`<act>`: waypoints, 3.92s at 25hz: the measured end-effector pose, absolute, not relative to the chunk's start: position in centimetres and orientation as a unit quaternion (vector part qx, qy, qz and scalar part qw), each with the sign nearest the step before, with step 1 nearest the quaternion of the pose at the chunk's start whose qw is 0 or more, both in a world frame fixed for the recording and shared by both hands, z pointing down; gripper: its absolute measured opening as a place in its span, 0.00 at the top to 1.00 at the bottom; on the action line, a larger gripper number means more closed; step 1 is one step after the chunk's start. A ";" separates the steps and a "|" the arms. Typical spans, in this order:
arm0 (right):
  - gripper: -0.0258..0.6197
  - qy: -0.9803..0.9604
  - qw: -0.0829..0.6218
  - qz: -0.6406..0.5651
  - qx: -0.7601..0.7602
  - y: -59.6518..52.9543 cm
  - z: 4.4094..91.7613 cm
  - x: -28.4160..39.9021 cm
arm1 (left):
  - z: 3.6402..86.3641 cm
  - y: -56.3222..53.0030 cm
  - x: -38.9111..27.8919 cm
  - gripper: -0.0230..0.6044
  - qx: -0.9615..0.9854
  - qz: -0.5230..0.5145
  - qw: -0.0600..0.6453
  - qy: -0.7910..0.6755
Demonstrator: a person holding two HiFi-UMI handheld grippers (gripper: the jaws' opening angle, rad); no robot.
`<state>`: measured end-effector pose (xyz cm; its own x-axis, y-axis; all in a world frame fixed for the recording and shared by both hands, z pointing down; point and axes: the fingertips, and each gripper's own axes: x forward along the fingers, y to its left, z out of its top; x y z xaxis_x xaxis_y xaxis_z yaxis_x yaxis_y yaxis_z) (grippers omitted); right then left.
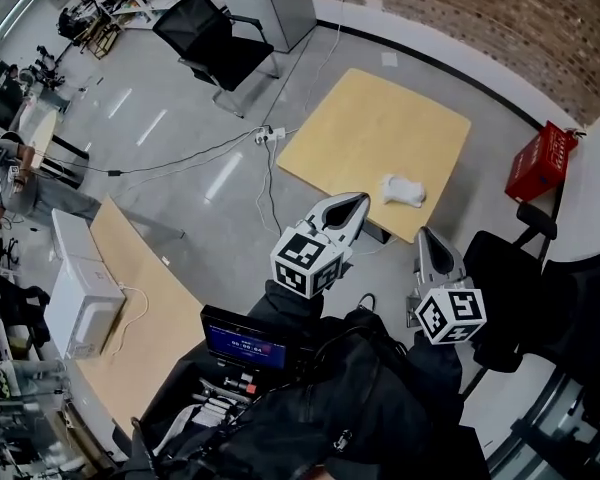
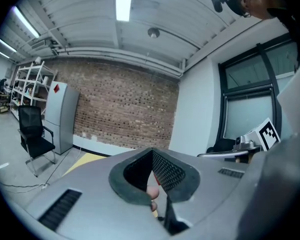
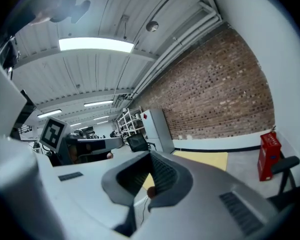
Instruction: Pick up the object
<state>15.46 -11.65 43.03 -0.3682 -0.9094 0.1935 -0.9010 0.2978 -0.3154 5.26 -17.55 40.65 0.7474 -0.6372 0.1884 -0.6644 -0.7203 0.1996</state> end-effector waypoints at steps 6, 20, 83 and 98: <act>0.95 0.806 -0.019 -0.204 -0.556 -13.3 46.4 16.2 | 43.1 -18.9 4.9 0.97 0.912 0.074 0.141 -0.378; 0.95 0.781 -0.193 -0.192 -0.562 -14.9 57.3 17.0 | 54.0 -20.2 3.4 0.97 0.873 0.158 0.197 -0.417; 0.79 0.655 -0.577 0.121 -0.473 -25.5 74.0 16.9 | 65.8 -17.5 -5.0 0.97 0.810 0.254 0.318 -0.422; 0.79 0.647 -0.420 0.143 -0.620 -23.5 57.8 15.6 | 59.7 -21.2 -1.3 0.97 0.856 0.195 0.259 -0.403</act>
